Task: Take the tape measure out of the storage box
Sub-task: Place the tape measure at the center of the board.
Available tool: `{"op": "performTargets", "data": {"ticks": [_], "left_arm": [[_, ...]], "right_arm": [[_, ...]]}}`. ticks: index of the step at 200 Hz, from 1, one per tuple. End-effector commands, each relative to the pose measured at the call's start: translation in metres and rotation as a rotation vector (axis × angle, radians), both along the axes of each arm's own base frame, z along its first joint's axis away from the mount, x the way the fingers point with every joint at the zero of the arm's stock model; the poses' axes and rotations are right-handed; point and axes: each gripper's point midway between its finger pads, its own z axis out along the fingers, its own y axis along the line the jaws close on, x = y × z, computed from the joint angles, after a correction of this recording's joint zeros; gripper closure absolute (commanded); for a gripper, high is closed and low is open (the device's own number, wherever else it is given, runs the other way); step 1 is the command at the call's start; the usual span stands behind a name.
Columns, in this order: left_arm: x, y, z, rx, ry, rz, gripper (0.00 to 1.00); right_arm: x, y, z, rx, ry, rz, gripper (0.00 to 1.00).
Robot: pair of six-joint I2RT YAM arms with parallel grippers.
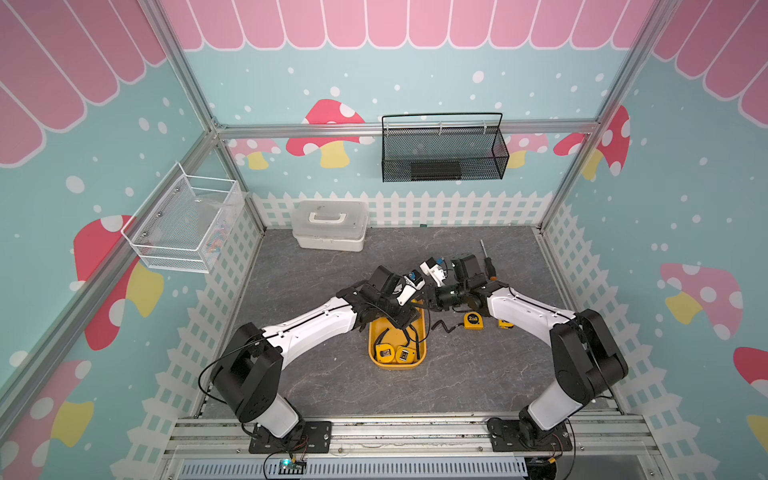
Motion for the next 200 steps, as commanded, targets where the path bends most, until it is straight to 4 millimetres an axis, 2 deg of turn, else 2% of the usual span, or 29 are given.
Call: {"op": "performTargets", "data": {"ticks": [1,68,112,157,200], "left_arm": [[0.010,-0.011,0.020,-0.060,-0.057,-0.026,0.36],[0.008,-0.010,0.021,-0.061,-0.057,-0.027,0.27],[0.002,-0.006,0.033,-0.084,-0.073,-0.027,0.23],[-0.011,0.012,0.039,-0.081,-0.090,0.006,0.22],[-0.020,0.037,0.055,-0.076,-0.144,0.070,0.22]], "right_arm": [[-0.008,0.007,0.001,0.016,0.015,0.042,0.67],[-0.005,0.006,0.000,0.010,0.015,0.032,0.70],[-0.003,0.005,-0.004,-0.002,0.018,0.020,0.71],[0.003,0.004,-0.001,0.001,0.007,0.010,0.72],[0.012,-0.004,0.003,0.007,-0.001,-0.014,0.72]]}}
